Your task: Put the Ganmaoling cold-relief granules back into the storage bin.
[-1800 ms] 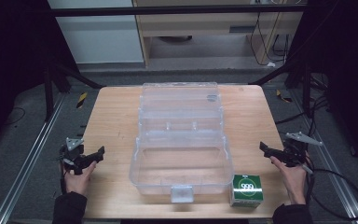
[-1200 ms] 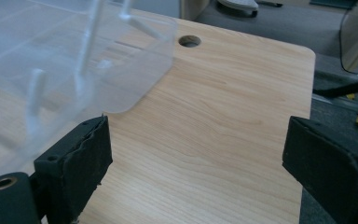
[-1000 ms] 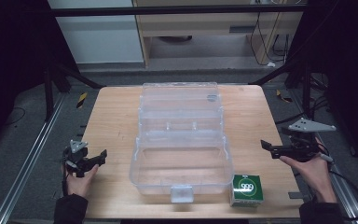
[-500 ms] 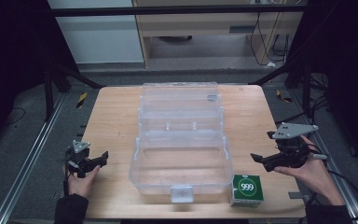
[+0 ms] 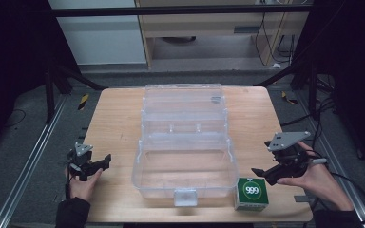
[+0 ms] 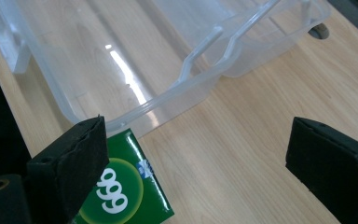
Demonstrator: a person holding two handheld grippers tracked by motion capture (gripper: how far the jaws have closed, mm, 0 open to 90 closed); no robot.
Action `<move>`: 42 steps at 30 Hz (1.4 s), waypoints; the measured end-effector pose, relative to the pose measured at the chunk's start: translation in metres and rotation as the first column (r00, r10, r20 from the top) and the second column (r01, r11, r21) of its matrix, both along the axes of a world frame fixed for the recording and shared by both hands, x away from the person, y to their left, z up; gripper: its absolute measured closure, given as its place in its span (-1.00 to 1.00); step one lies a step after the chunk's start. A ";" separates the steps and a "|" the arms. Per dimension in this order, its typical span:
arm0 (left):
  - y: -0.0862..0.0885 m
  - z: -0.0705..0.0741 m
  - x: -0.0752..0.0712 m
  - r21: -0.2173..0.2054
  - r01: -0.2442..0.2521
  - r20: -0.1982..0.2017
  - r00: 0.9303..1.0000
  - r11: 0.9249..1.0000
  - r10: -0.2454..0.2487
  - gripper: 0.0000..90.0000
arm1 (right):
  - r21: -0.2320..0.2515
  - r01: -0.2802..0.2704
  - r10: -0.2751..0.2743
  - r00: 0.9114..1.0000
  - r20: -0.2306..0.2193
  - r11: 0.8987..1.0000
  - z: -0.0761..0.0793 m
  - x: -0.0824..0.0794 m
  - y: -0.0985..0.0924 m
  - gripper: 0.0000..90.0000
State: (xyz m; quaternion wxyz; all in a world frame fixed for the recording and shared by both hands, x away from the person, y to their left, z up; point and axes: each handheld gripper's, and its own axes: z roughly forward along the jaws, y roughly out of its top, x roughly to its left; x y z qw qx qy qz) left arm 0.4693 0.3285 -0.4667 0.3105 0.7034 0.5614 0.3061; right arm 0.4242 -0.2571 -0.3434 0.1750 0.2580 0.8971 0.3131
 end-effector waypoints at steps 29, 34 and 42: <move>-0.001 -0.001 0.000 0.003 0.006 -0.004 1.000 1.000 -0.006 -0.52 | -0.178 -0.229 0.197 0.964 -0.179 0.957 -0.035 -0.015 0.020 -0.92; -0.001 -0.001 0.001 0.005 0.006 -0.005 1.000 1.000 -0.006 -0.52 | -0.206 -0.275 0.230 0.949 -0.214 0.939 -0.042 -0.016 0.024 -0.93; -0.001 -0.001 0.000 0.007 0.007 -0.004 1.000 1.000 -0.007 -0.52 | -0.240 -0.310 0.252 0.936 -0.246 0.920 -0.053 -0.016 0.026 -0.94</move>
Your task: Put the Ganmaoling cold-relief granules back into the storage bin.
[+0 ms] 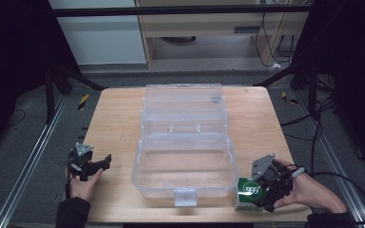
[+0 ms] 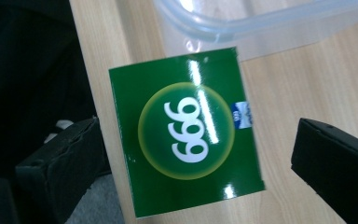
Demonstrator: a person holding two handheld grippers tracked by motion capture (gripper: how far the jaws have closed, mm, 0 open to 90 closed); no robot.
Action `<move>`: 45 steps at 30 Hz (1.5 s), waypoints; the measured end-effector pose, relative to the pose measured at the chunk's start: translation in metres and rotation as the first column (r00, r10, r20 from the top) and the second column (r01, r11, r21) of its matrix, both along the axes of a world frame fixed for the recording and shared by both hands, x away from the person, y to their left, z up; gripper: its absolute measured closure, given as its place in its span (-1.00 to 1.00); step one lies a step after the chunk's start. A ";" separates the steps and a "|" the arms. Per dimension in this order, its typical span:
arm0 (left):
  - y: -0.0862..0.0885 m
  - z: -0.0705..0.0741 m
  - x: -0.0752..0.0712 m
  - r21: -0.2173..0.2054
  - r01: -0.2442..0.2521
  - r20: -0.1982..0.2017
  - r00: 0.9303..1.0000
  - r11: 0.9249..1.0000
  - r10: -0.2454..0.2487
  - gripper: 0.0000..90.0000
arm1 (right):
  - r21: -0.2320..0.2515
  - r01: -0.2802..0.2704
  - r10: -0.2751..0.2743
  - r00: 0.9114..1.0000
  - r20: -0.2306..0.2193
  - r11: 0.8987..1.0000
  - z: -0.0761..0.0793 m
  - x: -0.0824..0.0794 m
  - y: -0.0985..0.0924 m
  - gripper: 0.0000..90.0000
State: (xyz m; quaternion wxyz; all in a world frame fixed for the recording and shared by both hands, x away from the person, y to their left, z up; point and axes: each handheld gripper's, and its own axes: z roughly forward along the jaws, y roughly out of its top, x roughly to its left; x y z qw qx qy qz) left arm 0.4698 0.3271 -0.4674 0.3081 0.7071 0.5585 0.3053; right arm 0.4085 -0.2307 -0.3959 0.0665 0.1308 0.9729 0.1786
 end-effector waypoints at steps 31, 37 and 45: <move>0.000 -0.001 0.001 0.007 0.005 -0.005 1.000 1.000 -0.005 -0.49 | -0.102 -0.085 0.075 0.993 -0.091 0.991 -0.039 0.012 0.014 -0.77; 0.000 -0.001 0.000 0.006 0.005 -0.006 1.000 1.000 -0.005 -0.49 | -0.107 -0.093 0.082 0.991 -0.102 0.990 -0.039 0.013 0.014 -0.72; 0.000 -0.001 0.000 0.009 0.005 -0.005 1.000 1.000 -0.005 -0.49 | -0.100 -0.112 0.102 0.990 -0.099 0.989 -0.038 0.013 0.012 -0.66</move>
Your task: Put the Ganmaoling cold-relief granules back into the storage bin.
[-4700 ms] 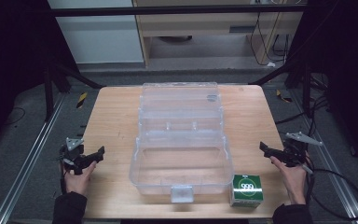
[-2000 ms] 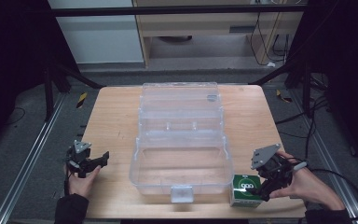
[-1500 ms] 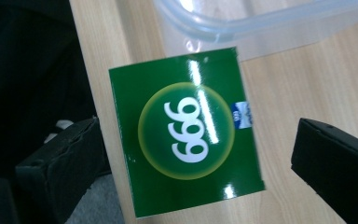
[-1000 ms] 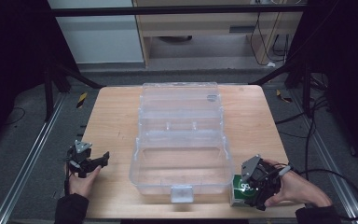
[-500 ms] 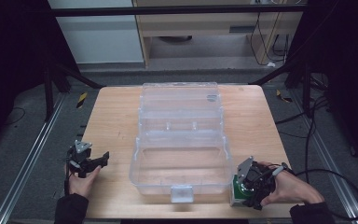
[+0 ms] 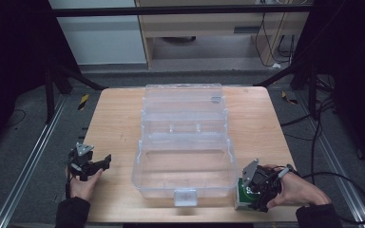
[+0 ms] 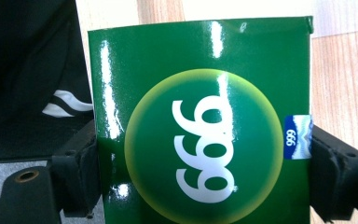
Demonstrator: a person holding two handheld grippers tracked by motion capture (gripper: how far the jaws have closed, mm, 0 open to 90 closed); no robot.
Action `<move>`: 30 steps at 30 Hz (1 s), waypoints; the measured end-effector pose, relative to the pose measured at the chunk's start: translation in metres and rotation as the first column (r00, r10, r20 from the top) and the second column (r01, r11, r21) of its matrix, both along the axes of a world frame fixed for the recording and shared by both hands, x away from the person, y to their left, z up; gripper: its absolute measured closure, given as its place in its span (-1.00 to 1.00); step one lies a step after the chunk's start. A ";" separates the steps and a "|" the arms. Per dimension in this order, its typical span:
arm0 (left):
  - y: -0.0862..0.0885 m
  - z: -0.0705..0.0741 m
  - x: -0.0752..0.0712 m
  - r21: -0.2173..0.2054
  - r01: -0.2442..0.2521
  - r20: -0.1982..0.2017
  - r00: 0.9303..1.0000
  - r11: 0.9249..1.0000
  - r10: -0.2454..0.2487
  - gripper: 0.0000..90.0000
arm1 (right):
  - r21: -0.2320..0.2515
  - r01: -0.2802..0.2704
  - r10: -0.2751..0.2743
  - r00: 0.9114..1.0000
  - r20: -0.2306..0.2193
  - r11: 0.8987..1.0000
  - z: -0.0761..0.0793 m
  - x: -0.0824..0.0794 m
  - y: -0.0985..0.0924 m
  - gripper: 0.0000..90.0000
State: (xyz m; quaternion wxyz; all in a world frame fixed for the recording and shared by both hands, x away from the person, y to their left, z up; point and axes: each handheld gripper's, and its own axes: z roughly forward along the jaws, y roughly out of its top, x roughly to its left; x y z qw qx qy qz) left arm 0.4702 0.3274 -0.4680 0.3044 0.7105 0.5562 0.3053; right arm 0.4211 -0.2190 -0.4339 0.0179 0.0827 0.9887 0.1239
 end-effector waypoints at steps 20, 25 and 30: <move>-0.001 0.000 0.000 0.002 0.002 -0.003 1.000 1.000 -0.002 -0.48 | 0.072 0.013 -0.015 1.000 0.018 0.997 0.034 -0.015 -0.020 -0.65; -0.001 0.000 0.000 0.003 0.002 -0.002 1.000 1.000 -0.002 -0.48 | 0.103 0.008 -0.011 0.999 0.030 0.995 0.058 -0.020 -0.024 -0.64; 0.000 0.000 0.000 0.002 0.002 -0.003 1.000 1.000 -0.002 -0.48 | 0.116 0.008 -0.012 0.999 0.038 0.993 0.075 -0.022 -0.021 -0.64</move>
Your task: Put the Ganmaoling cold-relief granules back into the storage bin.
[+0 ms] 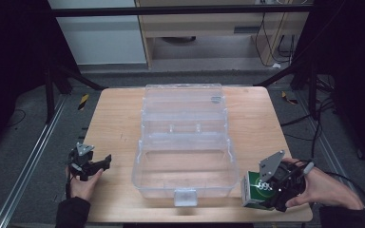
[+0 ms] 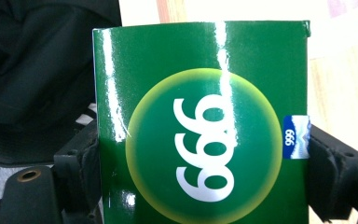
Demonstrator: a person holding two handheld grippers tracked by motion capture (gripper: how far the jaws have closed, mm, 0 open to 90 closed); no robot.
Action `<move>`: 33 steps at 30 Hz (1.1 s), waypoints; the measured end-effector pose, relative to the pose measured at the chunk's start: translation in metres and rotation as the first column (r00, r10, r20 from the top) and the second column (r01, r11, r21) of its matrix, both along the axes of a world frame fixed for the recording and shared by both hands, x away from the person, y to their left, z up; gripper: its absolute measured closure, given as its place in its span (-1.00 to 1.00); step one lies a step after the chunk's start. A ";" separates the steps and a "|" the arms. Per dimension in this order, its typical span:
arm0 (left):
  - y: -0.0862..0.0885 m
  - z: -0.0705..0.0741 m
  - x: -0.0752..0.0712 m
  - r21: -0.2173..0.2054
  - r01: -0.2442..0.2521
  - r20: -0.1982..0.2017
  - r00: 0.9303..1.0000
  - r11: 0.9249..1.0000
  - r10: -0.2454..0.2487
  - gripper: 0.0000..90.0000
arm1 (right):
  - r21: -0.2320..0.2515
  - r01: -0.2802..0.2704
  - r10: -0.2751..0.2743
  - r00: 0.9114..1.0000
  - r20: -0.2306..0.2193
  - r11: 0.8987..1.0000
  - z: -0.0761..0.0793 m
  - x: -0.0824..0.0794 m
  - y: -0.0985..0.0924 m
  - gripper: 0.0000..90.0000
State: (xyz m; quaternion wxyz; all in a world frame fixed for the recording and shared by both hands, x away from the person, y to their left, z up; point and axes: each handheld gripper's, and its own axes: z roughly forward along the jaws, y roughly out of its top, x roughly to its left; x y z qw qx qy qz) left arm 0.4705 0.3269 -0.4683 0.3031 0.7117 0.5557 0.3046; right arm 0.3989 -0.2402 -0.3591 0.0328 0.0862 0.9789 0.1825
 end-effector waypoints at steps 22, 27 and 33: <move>0.000 -0.001 0.000 -0.003 0.000 -0.003 1.000 1.000 0.000 -0.47 | 0.054 -0.035 0.032 0.998 0.052 0.998 0.051 0.021 0.033 -0.64; 0.001 0.000 0.001 -0.004 0.001 -0.002 1.000 1.000 -0.001 -0.47 | 0.056 -0.043 0.039 0.997 0.065 0.997 0.055 0.029 0.043 -0.64; 0.001 -0.001 0.001 -0.005 0.001 -0.002 1.000 1.000 -0.001 -0.47 | 0.046 -0.033 0.030 0.997 0.065 0.998 0.058 0.041 0.058 -0.64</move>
